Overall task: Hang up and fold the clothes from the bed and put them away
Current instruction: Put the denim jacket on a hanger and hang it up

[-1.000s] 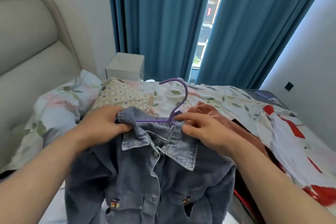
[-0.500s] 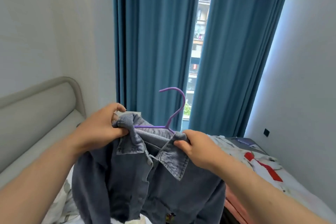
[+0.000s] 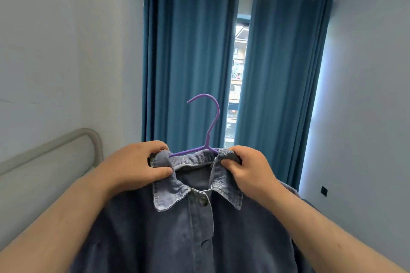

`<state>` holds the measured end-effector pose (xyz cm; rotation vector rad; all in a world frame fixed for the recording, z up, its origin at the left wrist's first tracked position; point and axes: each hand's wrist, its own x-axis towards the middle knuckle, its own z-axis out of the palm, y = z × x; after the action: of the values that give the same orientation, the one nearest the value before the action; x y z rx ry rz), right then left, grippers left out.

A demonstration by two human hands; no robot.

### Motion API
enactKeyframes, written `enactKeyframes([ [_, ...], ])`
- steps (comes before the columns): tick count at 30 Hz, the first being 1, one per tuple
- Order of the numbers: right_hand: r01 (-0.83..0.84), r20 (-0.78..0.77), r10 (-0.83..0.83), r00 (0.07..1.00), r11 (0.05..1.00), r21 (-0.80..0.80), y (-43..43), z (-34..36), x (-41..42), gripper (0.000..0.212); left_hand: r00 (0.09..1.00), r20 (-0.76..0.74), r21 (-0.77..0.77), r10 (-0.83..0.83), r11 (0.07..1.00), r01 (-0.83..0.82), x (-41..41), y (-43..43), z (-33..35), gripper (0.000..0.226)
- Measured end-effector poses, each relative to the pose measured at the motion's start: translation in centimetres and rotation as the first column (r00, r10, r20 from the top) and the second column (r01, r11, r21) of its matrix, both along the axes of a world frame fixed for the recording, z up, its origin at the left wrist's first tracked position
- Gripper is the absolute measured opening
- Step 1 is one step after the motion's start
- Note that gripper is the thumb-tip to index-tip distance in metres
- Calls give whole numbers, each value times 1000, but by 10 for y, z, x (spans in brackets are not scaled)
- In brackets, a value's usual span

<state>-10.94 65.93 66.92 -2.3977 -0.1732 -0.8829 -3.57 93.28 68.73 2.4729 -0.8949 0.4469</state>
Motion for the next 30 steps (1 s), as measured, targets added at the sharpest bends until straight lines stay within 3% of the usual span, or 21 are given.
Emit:
enactKeyframes([
  [3,10,26,-10,1000,1000,14,6,10,-2,24,998,65,-11,11,1000,-10,-1,-6,7,17],
  [8,-64,-132,61,989,998,-12,7,34,-8,30,990,55,-239,-127,961,137,-9,1,7,32],
  [12,-165,-90,175,980,980,110,10,26,-8,32,980,-83,-120,-182,978,172,-18,5,24,10],
  [14,-189,-68,204,977,964,187,17,20,-7,23,994,-63,-36,-94,995,92,-17,1,29,26],
  [16,-212,-100,241,965,948,237,19,19,-4,39,999,32,-6,-12,1000,12,-16,-2,33,34],
  [19,-201,-340,385,858,860,468,22,36,0,65,989,145,-6,14,1000,-13,-16,0,30,29],
  [21,-111,-465,311,829,907,407,28,46,7,52,984,176,-24,16,1000,-12,-17,0,25,25],
  [25,-8,-576,123,808,980,198,40,52,28,18,972,235,-3,17,1000,-17,-19,-7,18,22],
  [28,8,-652,133,747,978,209,39,49,31,11,968,251,-3,30,1000,-30,-15,-6,15,24],
  [30,4,-600,99,793,986,169,36,45,31,13,967,254,-17,28,1000,-25,-10,-3,12,24],
])
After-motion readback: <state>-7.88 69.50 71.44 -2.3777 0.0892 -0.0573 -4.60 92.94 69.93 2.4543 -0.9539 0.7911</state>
